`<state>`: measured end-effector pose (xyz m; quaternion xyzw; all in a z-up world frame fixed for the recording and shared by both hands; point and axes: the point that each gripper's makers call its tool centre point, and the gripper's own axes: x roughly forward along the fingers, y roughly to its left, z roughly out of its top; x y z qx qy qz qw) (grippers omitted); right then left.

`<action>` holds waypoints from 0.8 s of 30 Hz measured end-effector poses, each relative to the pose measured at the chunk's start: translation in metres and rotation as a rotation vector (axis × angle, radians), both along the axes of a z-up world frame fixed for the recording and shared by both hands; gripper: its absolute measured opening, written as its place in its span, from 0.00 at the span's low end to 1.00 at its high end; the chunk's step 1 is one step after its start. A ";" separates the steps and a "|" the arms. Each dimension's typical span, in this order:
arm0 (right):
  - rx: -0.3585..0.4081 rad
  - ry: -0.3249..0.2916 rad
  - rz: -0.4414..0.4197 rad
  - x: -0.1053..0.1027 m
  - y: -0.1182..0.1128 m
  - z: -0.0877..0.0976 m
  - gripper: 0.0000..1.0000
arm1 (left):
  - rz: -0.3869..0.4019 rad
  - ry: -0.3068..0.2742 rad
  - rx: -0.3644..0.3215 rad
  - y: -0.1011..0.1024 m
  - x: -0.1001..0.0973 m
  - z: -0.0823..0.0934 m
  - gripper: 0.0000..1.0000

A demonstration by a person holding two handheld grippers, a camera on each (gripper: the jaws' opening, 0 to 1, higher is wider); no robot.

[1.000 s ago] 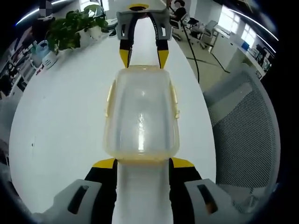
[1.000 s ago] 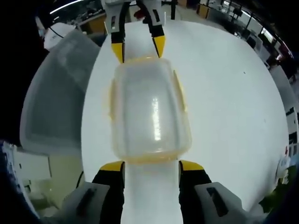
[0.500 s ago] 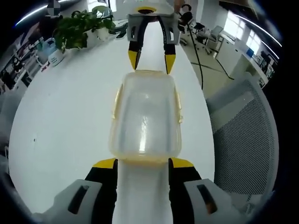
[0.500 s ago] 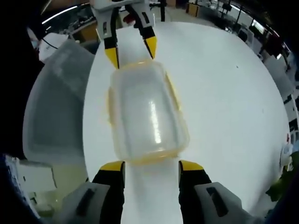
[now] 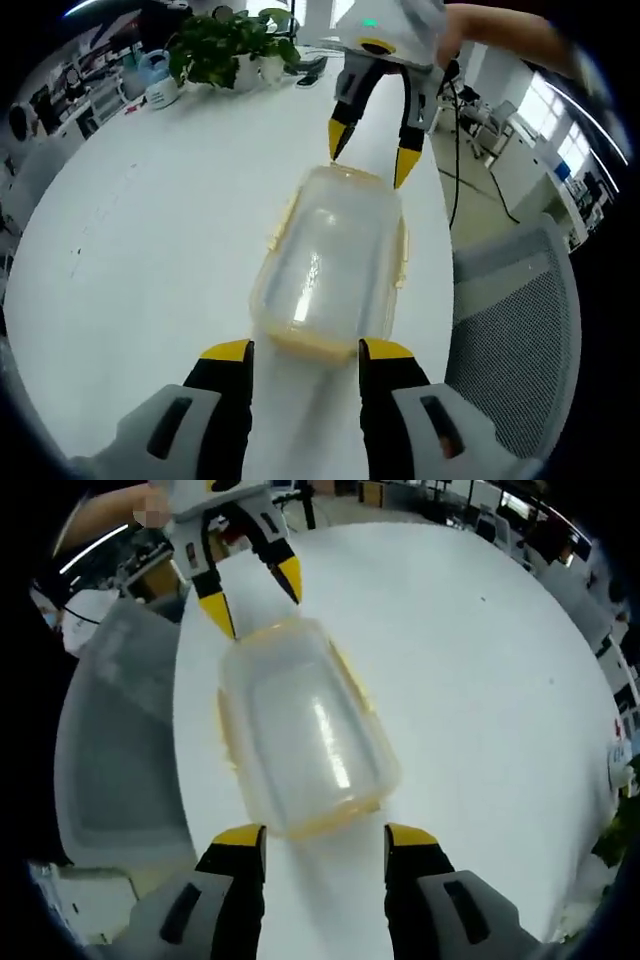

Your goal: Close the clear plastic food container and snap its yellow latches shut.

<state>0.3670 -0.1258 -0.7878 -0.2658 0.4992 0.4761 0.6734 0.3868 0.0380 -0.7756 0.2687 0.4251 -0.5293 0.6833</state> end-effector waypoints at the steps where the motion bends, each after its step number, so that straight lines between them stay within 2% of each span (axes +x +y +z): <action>1: 0.005 0.002 -0.018 0.001 0.000 0.001 0.48 | 0.013 0.010 -0.011 -0.001 0.000 0.001 0.43; 3: -0.003 0.005 -0.063 0.004 -0.001 0.002 0.53 | 0.038 0.020 -0.018 -0.001 0.000 0.001 0.43; 7: -0.001 0.032 -0.109 0.002 0.000 0.001 0.53 | 0.078 0.040 0.007 0.005 -0.003 -0.003 0.43; 12: 0.028 0.055 -0.182 0.004 0.002 0.003 0.54 | 0.173 0.104 -0.053 0.000 -0.005 0.001 0.43; 16: 0.054 0.071 -0.259 0.007 0.003 0.004 0.54 | 0.209 0.121 -0.056 0.001 -0.002 0.003 0.40; 19: 0.062 0.073 -0.296 0.004 0.005 0.002 0.54 | 0.292 0.171 -0.084 0.002 -0.005 0.002 0.38; 24: 0.079 0.096 -0.380 0.006 0.004 0.002 0.54 | 0.331 0.186 -0.080 0.004 -0.004 0.000 0.37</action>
